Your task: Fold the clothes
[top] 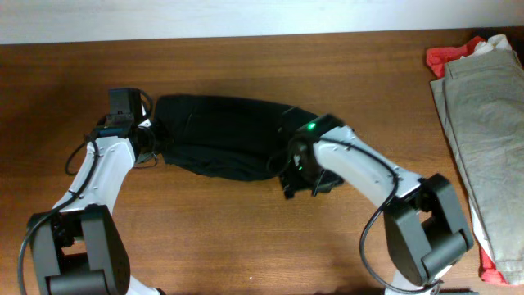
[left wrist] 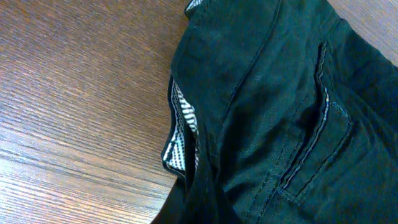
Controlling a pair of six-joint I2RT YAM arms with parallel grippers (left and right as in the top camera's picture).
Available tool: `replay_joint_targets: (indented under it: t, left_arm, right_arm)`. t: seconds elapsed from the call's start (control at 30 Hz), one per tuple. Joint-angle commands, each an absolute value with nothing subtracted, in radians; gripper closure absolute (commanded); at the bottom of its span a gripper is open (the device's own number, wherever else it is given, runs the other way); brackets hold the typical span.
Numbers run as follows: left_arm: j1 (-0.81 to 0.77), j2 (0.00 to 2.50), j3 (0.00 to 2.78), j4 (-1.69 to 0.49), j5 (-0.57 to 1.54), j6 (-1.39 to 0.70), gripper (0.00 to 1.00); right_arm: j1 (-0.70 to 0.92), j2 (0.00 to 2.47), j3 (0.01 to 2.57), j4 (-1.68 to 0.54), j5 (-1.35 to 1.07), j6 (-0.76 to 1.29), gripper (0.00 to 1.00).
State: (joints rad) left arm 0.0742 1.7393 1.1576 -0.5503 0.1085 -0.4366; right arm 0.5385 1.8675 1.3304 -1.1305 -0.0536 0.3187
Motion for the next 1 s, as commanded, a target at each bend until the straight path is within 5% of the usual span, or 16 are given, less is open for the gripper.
replay_joint_targets:
  t: [0.0,0.13,0.3,0.47,0.53,0.87,0.9,0.93,0.97]
  left_arm:
    - [0.077,1.742,1.166,-0.552,0.121,-0.395,0.99]
    - [0.082,1.789,1.166,-0.56,0.064,-0.387,0.99]
    - [0.118,1.933,1.165,-0.562,0.189,-0.323,0.99]
    - [0.121,2.003,1.165,-0.609,0.222,-0.272,0.99]
    - [0.121,2.007,1.165,-0.612,0.234,-0.266,0.99]
    - [0.121,2.007,1.165,-0.624,0.252,-0.266,0.93]
    - [0.121,2.007,1.165,-0.623,0.252,-0.266,0.91]
    - [0.121,2.007,1.165,-0.623,0.263,-0.266,0.91]
    - [0.121,2.007,1.165,-0.623,0.271,-0.266,0.91]
  right_arm:
    - [0.622,1.858,1.31,-1.162,0.007,0.536,0.05]
    - [0.553,1.858,1.248,-1.155,0.075,0.641,0.03]
    - [0.146,1.858,1.292,-1.129,0.06,0.466,0.0]
    - [-0.056,1.858,1.449,-1.113,-0.119,0.326,0.01]
    - [-0.08,1.862,1.46,-1.03,-0.381,0.163,0.01]
    - [-0.005,2.151,1.457,-0.939,-0.509,0.139,0.01]
    - [-0.008,2.152,1.457,-0.916,-0.517,0.149,0.06]
    - [-0.005,2.152,1.44,-0.862,-0.526,0.191,0.53]
    - [0.0,2.152,1.422,-0.815,-0.562,0.198,0.62]
